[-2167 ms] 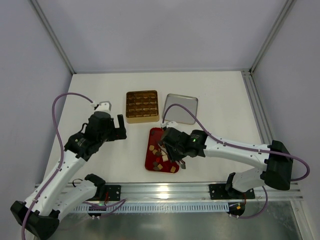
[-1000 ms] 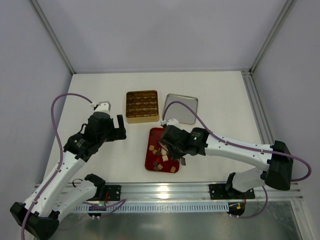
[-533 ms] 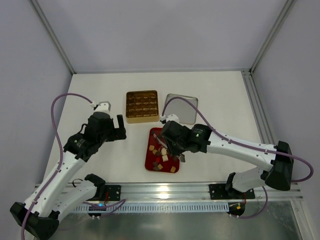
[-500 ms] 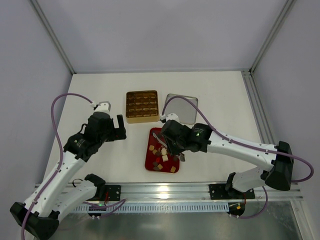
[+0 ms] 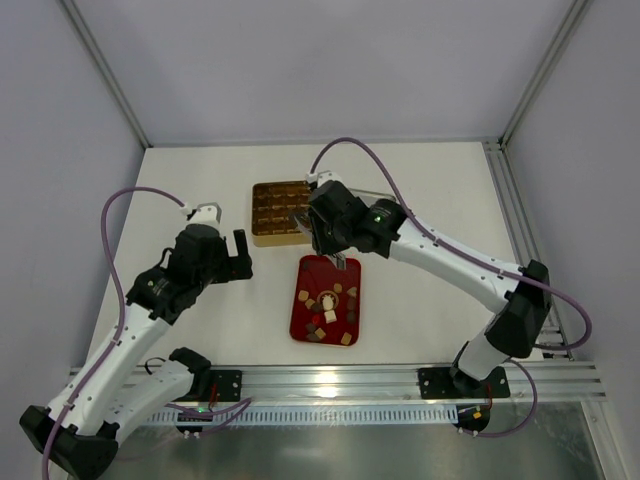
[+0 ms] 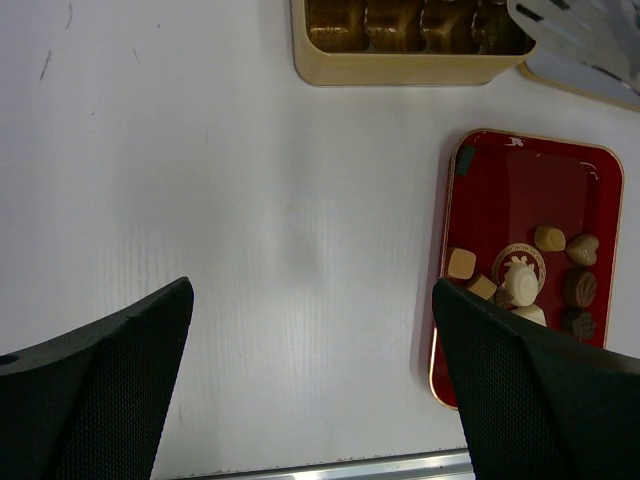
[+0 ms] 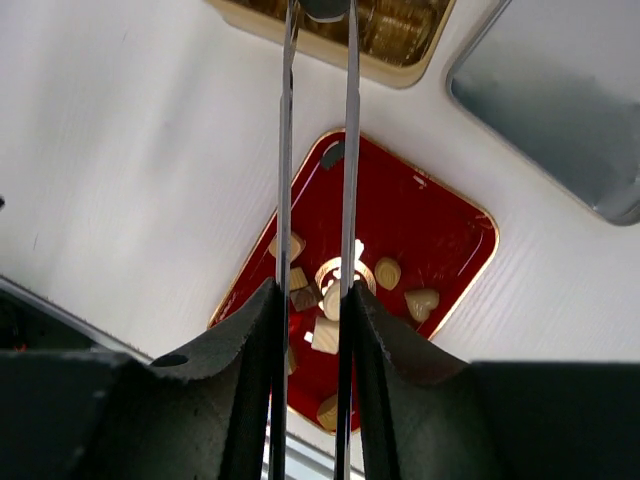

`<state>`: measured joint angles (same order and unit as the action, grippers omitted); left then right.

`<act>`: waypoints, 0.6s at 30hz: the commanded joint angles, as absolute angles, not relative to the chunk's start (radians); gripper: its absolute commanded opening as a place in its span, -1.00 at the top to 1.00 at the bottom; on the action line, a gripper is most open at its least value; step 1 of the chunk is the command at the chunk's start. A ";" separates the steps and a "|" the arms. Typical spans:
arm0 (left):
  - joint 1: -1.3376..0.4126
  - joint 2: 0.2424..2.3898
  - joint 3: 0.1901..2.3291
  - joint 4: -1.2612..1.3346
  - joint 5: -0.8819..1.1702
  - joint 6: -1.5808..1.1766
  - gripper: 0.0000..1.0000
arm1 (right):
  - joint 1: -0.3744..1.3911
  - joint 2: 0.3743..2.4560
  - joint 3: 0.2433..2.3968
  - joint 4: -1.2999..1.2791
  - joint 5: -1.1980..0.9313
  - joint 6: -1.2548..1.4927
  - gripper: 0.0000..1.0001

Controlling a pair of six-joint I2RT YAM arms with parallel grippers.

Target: Pack the chocolate

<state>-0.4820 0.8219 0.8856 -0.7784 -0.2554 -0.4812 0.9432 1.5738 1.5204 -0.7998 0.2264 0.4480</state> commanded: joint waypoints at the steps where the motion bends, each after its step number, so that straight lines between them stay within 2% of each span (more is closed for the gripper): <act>1: -0.474 0.799 0.897 -0.772 -0.255 -0.471 -0.99 | 0.893 1.656 1.647 -0.701 0.210 0.393 0.31; 10: -0.472 0.781 0.887 -0.775 -0.262 -0.469 -0.99 | 0.830 1.943 1.949 -0.675 0.181 0.367 0.31; 18: -0.472 0.785 0.879 -0.769 -0.261 -0.466 -1.00 | 0.824 2.120 2.118 -0.707 0.176 0.393 0.31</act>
